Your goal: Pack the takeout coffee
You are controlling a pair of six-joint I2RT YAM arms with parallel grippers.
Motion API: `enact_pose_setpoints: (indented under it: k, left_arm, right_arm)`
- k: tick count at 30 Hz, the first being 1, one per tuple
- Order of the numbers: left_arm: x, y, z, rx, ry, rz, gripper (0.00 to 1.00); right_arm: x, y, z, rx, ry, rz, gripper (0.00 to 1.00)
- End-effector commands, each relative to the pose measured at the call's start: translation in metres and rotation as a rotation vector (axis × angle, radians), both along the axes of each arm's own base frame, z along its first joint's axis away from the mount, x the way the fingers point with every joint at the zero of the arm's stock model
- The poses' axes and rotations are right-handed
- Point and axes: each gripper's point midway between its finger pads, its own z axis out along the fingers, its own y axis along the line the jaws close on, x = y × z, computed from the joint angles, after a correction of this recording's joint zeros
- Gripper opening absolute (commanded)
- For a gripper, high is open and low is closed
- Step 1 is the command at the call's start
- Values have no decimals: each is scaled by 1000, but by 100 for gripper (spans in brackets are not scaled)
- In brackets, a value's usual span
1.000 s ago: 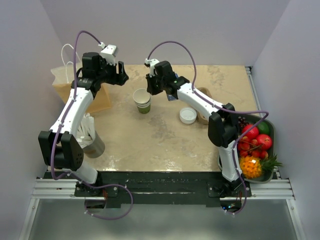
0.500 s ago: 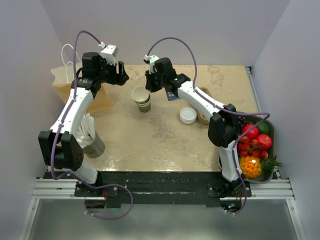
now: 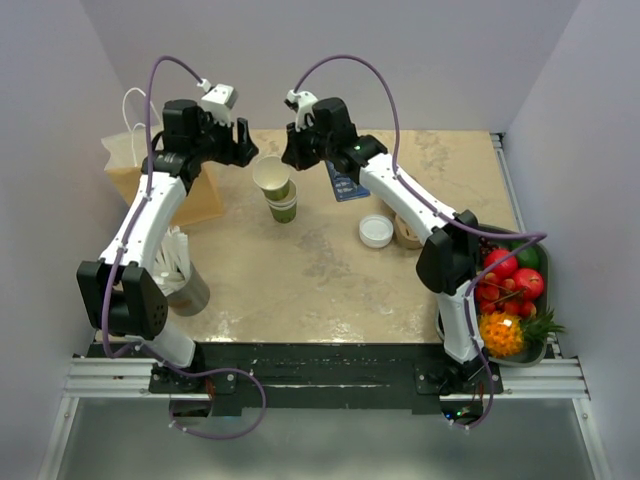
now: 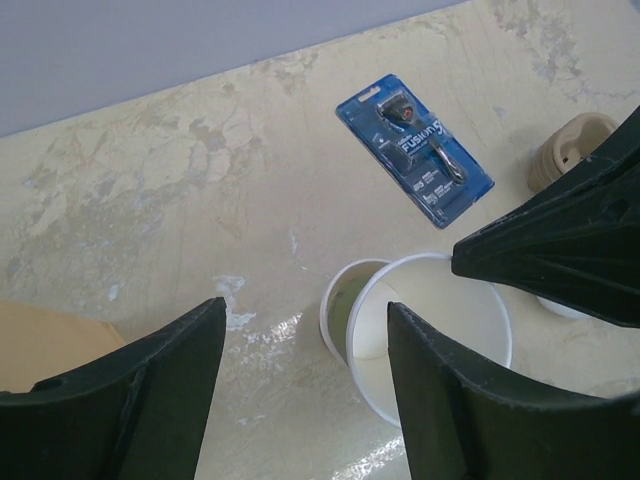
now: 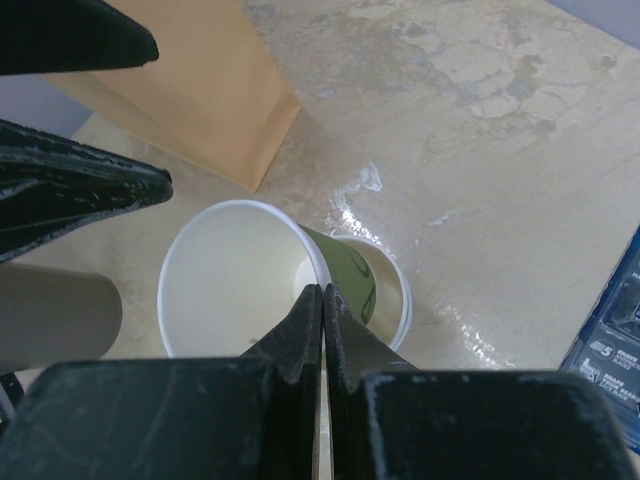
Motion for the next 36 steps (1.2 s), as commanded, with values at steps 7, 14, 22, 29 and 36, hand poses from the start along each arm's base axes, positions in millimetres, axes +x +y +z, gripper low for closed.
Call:
enact_pose_setpoints:
  k: [7,14,22,29,36]
  left_arm:
    - [17,-2,74,2,-198,-12,70]
    - [17,-3,89,18,-251,-36,70]
    - [11,-3,75,86,-299,-77,69]
    - [8,-14,55,86,-261,-109,69]
    - [3,-26,38,101,-229,-149,70]
  right_arm:
    - [-13,-16,96,125,-166,113,0]
    - [-37,-35,111,110,-145,175,0]
    - [-91,-76,60,-117,-115,421,0]
    - [-126,-91,8,-197,12,561,0]
    - [-132,-99,-19,-229,-90,605,0]
